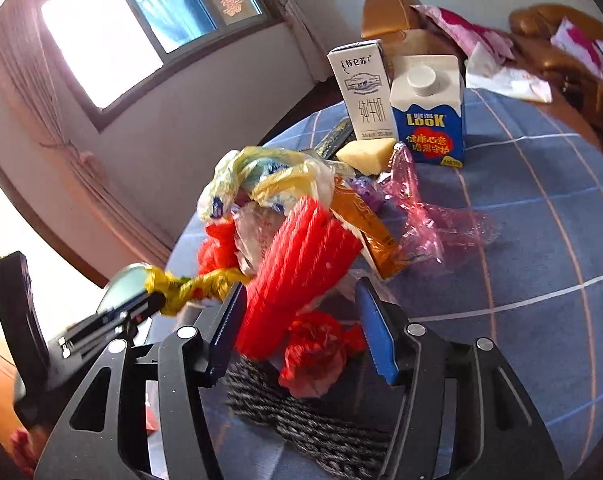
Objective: Collect trash
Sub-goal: 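Carry both items over the light-blue bin and open both tools to drop them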
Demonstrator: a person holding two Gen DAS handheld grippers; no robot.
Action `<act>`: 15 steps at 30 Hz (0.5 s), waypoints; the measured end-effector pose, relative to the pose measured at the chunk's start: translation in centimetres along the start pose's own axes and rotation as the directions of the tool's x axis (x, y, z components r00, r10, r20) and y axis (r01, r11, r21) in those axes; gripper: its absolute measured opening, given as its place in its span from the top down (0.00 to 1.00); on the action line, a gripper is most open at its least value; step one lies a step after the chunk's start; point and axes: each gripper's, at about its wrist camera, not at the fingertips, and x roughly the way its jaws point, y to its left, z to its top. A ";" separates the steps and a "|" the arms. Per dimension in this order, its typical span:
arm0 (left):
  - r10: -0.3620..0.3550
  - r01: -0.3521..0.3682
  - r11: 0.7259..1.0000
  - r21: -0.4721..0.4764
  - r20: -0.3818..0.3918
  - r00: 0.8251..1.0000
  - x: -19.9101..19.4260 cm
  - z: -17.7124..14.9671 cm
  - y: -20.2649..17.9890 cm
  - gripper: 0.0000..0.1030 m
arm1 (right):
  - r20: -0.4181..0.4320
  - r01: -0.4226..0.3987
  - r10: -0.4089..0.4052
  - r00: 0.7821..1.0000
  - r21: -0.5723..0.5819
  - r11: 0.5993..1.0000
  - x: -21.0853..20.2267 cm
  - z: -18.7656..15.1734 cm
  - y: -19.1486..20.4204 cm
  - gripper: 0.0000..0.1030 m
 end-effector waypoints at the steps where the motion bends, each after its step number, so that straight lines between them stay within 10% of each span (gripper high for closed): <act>1: 0.001 -0.001 1.000 0.000 0.008 1.000 -0.4 0.0 0.1 0.83 | -0.004 -0.003 0.003 1.000 0.006 1.000 0.4 0.2 0.1 0.45; 6: 0.043 -0.044 0.999 0.023 0.056 0.998 -2.6 0.0 0.5 0.83 | -0.058 0.005 -0.004 0.998 0.016 1.000 2.3 0.3 0.6 0.76; 15: 0.099 -0.094 0.995 -0.039 0.135 0.986 -7.6 -0.2 4.0 0.83 | 0.082 0.061 -0.051 0.995 -0.114 0.992 -2.4 0.4 4.6 0.79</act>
